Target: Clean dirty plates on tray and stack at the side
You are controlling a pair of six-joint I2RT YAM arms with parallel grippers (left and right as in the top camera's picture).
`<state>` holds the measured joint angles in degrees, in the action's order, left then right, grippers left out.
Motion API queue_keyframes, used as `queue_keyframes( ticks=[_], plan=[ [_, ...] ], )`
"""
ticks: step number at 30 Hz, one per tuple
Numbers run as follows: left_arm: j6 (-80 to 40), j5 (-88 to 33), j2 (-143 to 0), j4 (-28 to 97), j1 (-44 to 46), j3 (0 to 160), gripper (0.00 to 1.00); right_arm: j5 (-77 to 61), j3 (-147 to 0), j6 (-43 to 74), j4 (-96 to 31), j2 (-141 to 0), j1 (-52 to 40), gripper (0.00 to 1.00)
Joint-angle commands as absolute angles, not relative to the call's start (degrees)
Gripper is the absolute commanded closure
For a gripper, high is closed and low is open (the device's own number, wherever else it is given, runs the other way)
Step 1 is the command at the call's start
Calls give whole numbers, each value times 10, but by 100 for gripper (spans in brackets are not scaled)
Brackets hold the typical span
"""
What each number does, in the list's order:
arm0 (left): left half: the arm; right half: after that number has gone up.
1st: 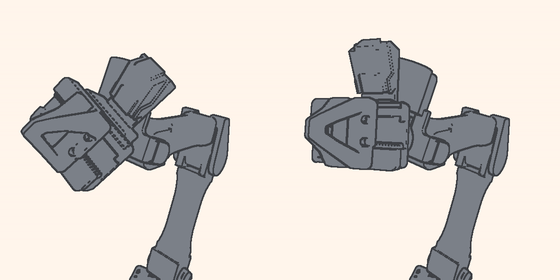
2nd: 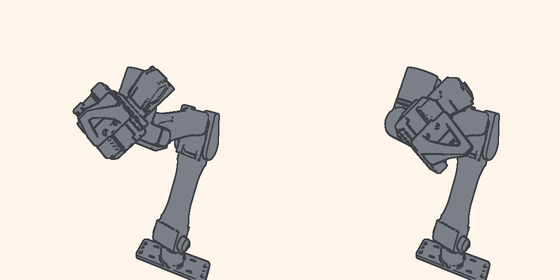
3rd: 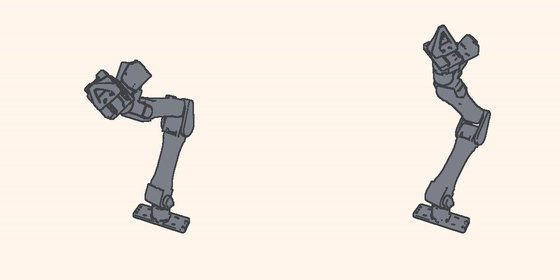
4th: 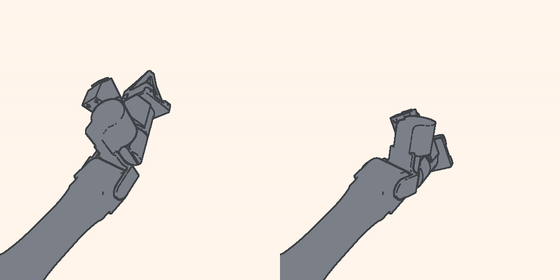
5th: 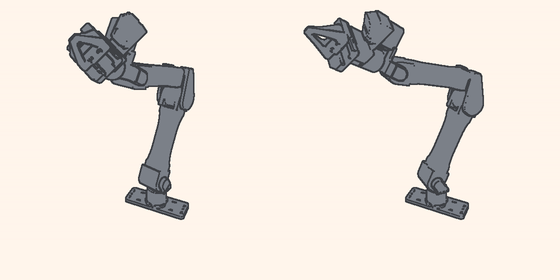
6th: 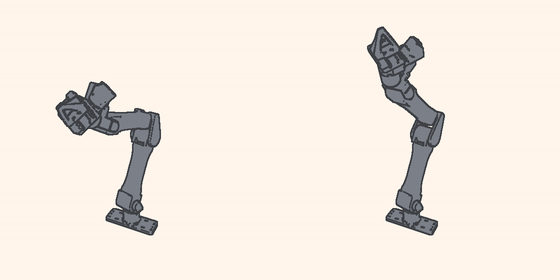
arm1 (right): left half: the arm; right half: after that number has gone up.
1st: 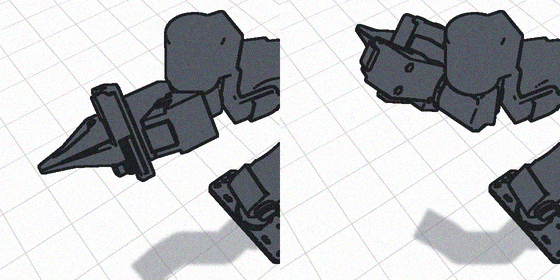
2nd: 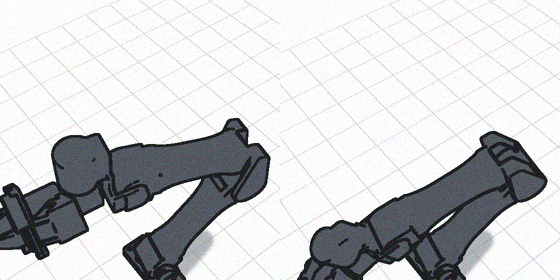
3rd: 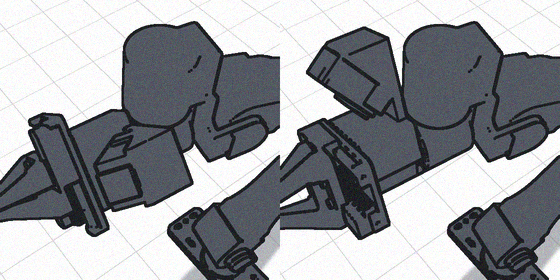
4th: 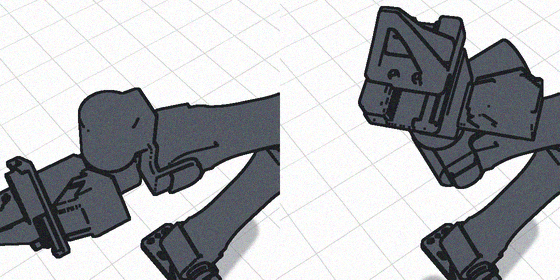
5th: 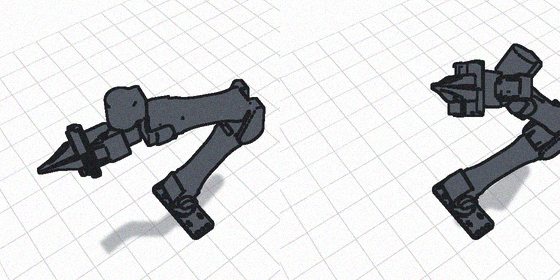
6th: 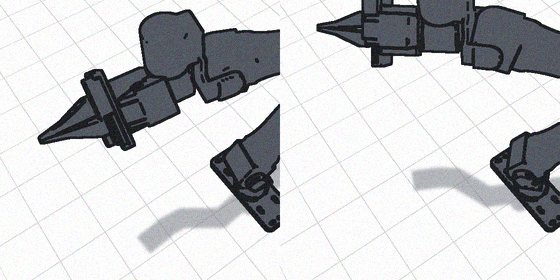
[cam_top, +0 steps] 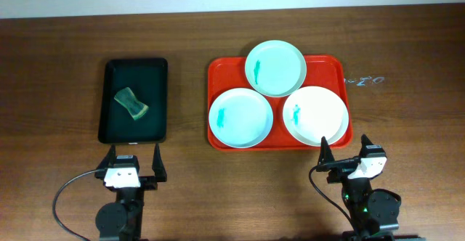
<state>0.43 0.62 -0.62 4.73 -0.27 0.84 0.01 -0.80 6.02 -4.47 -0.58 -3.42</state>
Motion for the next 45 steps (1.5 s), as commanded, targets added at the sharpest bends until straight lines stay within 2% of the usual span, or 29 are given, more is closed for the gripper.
queue_keyframes(
  ticks=[1,31,32,34,37,38,40,44,45],
  plan=[
    [3,10,-3,48,-1,5,1,3,-3,62,-46,-2,-37,2],
    [3,12,-3,47,-1,5,1,3,-3,62,-46,-2,-37,2],
    [2,-15,-3,29,0,5,1,3,-3,62,-46,-2,-37,2],
    [3,-136,-3,-141,0,5,1,3,-3,62,-46,-2,-37,2],
    [3,-150,-4,-372,-1,5,1,3,-3,62,-46,-2,-37,2],
    [3,-145,-11,-413,-1,12,1,3,-3,62,-46,-2,-37,2],
    [3,-111,-48,-396,-1,56,1,3,-3,62,-46,-2,-37,2],
    [12,-86,-248,-305,-1,238,1,3,-3,62,-46,-2,-37,2],
    [46,-85,-326,-203,-1,331,1,3,-3,62,-46,-2,-37,2]
  ],
)
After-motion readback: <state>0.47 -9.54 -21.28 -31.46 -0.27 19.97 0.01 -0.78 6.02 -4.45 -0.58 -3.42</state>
